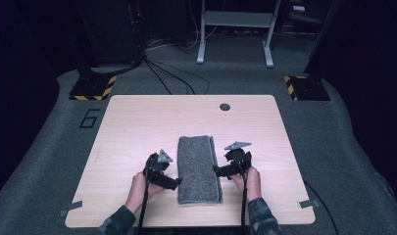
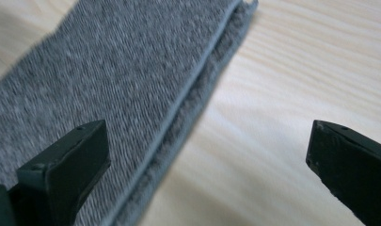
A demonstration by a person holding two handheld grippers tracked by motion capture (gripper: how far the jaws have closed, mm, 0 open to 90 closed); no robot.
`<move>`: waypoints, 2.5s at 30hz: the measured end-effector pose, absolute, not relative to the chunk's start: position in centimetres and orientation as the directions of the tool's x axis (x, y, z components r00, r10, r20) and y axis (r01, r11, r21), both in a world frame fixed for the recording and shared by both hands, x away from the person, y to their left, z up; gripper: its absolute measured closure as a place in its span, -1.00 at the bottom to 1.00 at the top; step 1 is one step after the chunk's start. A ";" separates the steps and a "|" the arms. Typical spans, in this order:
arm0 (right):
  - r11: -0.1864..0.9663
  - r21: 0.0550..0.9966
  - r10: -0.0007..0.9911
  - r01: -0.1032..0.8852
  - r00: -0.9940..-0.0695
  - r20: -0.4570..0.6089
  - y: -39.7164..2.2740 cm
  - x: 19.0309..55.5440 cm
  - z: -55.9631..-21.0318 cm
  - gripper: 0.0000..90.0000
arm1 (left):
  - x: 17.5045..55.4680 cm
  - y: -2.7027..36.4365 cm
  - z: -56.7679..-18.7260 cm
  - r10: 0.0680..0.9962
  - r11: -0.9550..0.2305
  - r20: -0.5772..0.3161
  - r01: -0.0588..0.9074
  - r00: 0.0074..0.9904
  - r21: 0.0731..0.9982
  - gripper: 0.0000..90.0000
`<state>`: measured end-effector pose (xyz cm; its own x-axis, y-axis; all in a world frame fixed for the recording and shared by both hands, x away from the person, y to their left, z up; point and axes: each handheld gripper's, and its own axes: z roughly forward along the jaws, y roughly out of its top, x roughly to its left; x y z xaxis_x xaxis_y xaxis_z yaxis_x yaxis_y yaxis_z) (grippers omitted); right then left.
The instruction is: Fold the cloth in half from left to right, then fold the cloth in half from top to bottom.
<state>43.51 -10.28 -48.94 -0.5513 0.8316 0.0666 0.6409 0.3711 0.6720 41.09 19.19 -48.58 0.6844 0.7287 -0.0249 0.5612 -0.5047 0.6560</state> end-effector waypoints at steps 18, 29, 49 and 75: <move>0.347 0.684 0.822 0.641 -0.559 0.107 -8.4 51.0 -48.3 -0.67 | 53.0 18.4 -49.1 0.850 -0.398 -0.016 0.661 0.527 0.636 -0.69; 0.314 0.642 0.852 0.700 -0.506 0.135 -7.0 54.6 -49.9 -0.26 | 55.1 18.0 -50.7 0.869 -0.380 -0.025 0.699 0.494 0.606 -0.48; 0.375 0.659 0.842 0.652 -0.537 0.053 -5.6 55.0 -51.0 0.64 | 54.0 17.1 -50.9 0.832 -0.419 -0.004 0.634 0.554 0.650 0.15; 0.282 0.686 0.851 0.670 -0.505 0.144 -6.2 54.4 -51.5 0.91 | 53.5 16.9 -51.1 0.808 -0.401 -0.055 0.616 0.587 0.678 0.92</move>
<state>54.37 -6.18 -51.47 -0.5053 0.8508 0.1442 0.6704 0.2819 0.6863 53.47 16.88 -51.13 0.5867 0.8080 -0.0550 0.6158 -0.4010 0.6782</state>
